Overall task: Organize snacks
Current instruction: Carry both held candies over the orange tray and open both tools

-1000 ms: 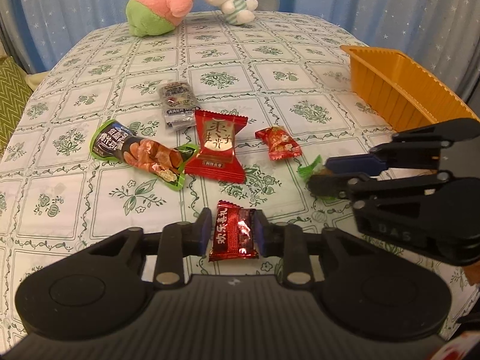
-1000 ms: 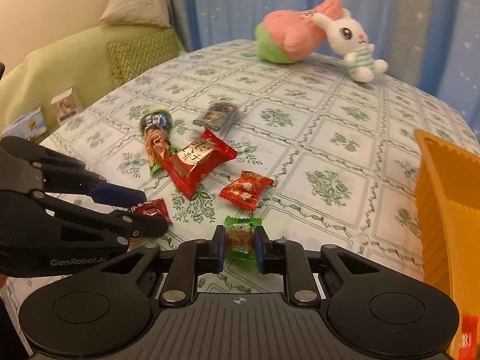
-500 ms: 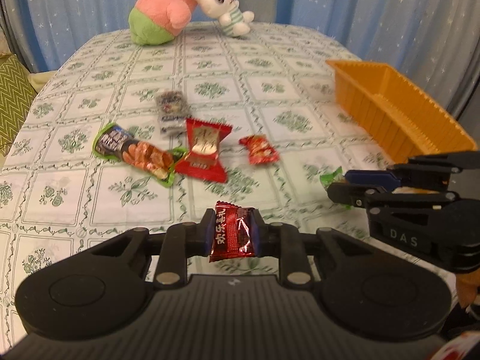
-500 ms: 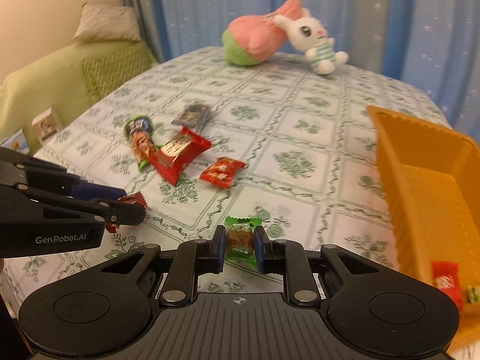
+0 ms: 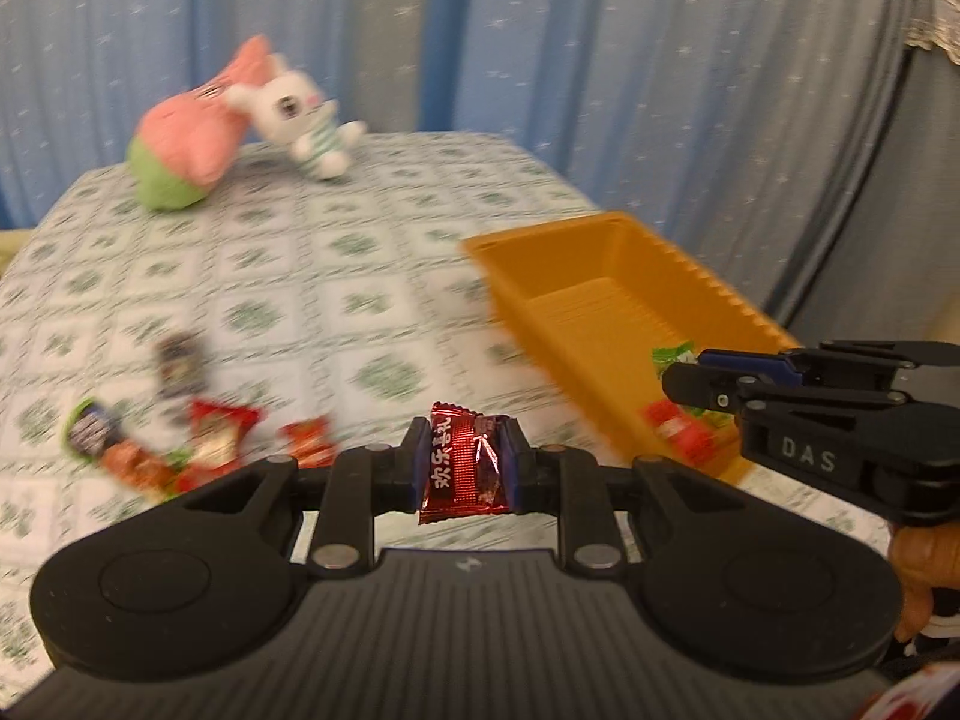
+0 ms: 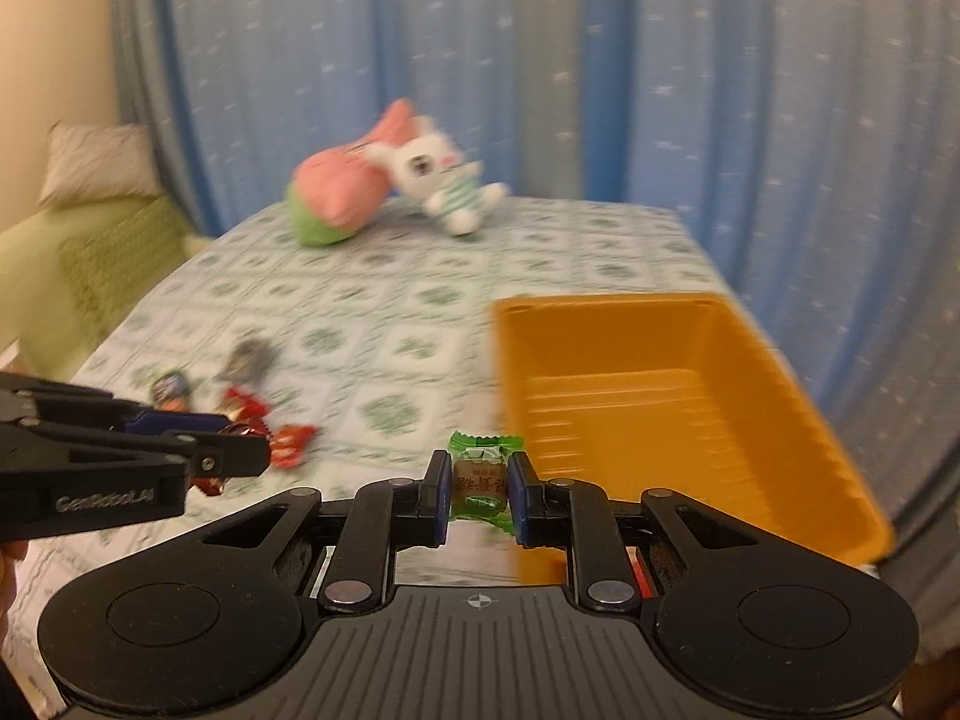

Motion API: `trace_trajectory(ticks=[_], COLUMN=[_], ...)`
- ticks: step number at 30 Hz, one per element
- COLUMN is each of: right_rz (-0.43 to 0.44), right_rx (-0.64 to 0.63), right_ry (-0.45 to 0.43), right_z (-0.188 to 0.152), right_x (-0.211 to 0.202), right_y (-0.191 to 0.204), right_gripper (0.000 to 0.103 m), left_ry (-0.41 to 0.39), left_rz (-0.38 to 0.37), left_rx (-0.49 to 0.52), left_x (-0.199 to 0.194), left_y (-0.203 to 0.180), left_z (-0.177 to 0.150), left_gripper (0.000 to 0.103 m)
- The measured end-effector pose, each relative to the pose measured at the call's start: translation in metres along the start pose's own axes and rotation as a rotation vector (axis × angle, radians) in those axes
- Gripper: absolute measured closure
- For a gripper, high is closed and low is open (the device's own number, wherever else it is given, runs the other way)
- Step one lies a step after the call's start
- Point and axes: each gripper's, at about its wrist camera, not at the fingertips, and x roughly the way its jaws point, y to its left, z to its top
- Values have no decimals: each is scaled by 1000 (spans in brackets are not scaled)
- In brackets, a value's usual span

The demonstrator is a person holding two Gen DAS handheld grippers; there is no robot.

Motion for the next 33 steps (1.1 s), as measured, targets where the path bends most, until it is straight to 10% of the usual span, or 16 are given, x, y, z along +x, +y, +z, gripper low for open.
trace_trajectory(ticks=[18, 33], right_rz=[-100, -89], right_rx=[176, 217], right_ry=[-16, 0], right_z=[3, -6], right_x=[-26, -19], right_y=[-111, -125], right_gripper=[83, 83], left_ry=[28, 65], left_rz=[-124, -67], left_rx=[107, 96], left_x=[58, 64], left_y=[-102, -86], left_z=[35, 14], left_gripper=[81, 80])
